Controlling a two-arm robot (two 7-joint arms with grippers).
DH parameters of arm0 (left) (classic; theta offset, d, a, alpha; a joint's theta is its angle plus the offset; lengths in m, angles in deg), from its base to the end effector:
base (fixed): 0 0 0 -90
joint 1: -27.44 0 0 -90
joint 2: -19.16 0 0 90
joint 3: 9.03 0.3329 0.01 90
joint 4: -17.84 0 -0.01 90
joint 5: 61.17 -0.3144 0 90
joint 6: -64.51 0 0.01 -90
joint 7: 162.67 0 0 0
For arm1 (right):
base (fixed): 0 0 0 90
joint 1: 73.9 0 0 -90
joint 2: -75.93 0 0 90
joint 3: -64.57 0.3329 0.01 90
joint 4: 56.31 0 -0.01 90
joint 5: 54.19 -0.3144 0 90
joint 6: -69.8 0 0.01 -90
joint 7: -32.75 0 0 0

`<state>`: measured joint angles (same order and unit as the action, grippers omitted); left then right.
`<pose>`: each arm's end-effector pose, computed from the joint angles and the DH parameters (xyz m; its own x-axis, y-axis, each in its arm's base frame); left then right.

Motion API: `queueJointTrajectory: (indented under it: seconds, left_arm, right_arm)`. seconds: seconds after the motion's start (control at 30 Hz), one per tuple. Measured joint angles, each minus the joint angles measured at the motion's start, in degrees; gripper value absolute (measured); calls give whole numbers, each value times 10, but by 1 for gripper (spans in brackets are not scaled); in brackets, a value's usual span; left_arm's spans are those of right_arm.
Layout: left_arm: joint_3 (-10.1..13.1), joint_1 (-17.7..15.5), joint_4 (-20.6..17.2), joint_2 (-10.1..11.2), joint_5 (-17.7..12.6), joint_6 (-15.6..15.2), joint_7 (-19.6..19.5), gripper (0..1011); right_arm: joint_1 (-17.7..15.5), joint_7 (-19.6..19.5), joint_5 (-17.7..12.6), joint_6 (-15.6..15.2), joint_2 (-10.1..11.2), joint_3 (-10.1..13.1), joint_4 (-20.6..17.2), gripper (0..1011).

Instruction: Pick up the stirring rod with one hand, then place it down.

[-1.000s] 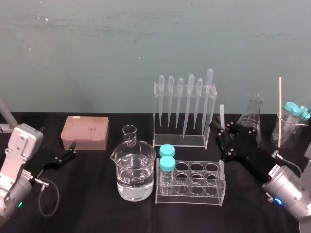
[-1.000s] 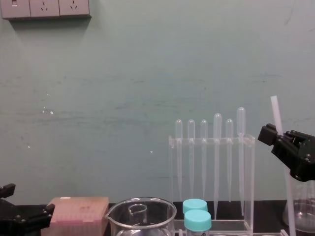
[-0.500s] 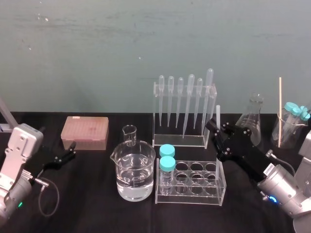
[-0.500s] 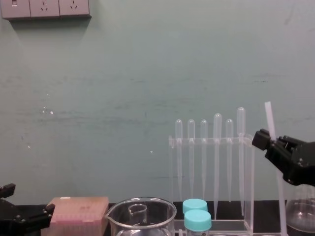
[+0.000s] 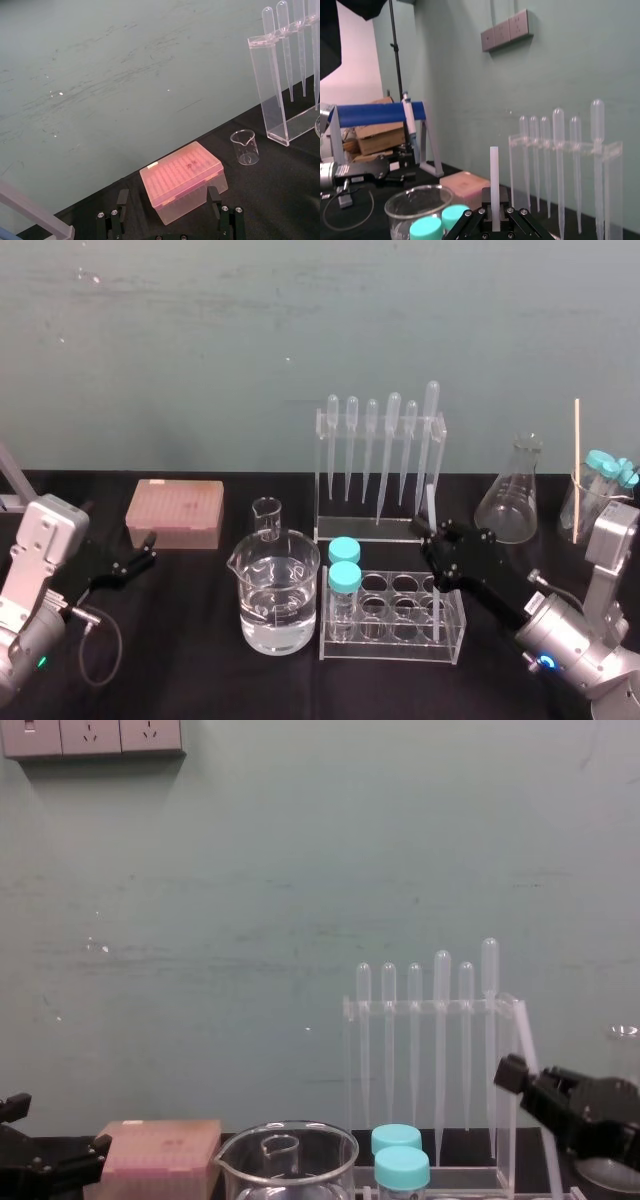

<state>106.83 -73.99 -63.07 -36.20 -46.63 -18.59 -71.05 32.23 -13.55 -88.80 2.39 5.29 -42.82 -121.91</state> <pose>0.3704 0.1055 -0.3379 0.2923 0.8803 0.3738 -0.9552 0.2874 0.0702 0.4094 -0.0736 -0.3764 0.7371 -0.6754 -0.0237 0.6584 0.7097 0.2505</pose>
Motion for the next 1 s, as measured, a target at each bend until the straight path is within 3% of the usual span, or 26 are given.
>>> queueJointTrajectory:
  seconds: [0.27, 1.0]
  left_arm:
    - [0, 0, 0, 0, 0, 0, 0, 1000]
    - [0, 0, 0, 0, 0, 0, 0, 1000]
  right_arm:
    - [12, 5, 1, -12, -1, -11, 24, 70]
    - [12, 0, 4, -14, 0, -11, 24, 85]
